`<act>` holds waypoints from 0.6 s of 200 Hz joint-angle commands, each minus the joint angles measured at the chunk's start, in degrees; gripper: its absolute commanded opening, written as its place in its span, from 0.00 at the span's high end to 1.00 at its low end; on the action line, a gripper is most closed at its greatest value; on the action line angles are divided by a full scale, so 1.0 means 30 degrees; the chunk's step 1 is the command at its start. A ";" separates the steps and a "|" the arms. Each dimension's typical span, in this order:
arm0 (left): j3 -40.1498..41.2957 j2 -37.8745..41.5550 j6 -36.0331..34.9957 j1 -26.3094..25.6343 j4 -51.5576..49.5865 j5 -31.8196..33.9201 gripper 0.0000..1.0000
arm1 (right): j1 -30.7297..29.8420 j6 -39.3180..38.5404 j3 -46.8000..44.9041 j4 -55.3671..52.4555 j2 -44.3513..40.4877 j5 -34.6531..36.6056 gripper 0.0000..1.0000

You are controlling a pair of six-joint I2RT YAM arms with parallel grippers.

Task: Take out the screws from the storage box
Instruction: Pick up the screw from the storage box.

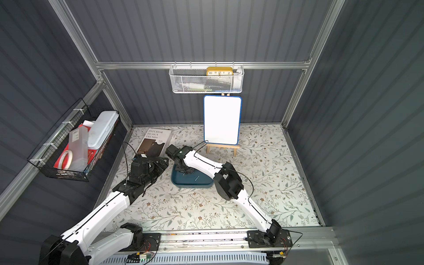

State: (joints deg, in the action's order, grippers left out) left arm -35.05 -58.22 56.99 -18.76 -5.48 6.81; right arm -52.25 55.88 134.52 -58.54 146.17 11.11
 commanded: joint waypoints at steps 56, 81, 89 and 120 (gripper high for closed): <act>0.0605 0.1064 0.1149 0.0075 -0.0540 0.1141 0.06 | -0.0103 0.0213 0.1368 -0.0755 0.1438 -0.0397 0.73; 0.0667 0.1291 0.1360 0.0073 -0.0764 0.1392 0.06 | -0.0103 0.0081 0.1450 -0.0976 0.1870 -0.0506 0.75; 0.0645 0.1299 0.1470 0.0073 -0.0911 0.1449 0.06 | -0.0103 0.0023 0.1619 -0.1205 0.2077 -0.0546 0.75; 0.0696 0.1612 0.1744 0.0073 -0.1075 0.1560 0.06 | -0.0103 -0.0334 0.2226 -0.2236 0.2700 -0.0543 0.78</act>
State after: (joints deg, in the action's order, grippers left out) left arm -33.56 -54.74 60.90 -18.76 -6.90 10.35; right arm -52.25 55.88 140.46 -60.80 150.85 9.91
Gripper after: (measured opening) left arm 0.940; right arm 0.232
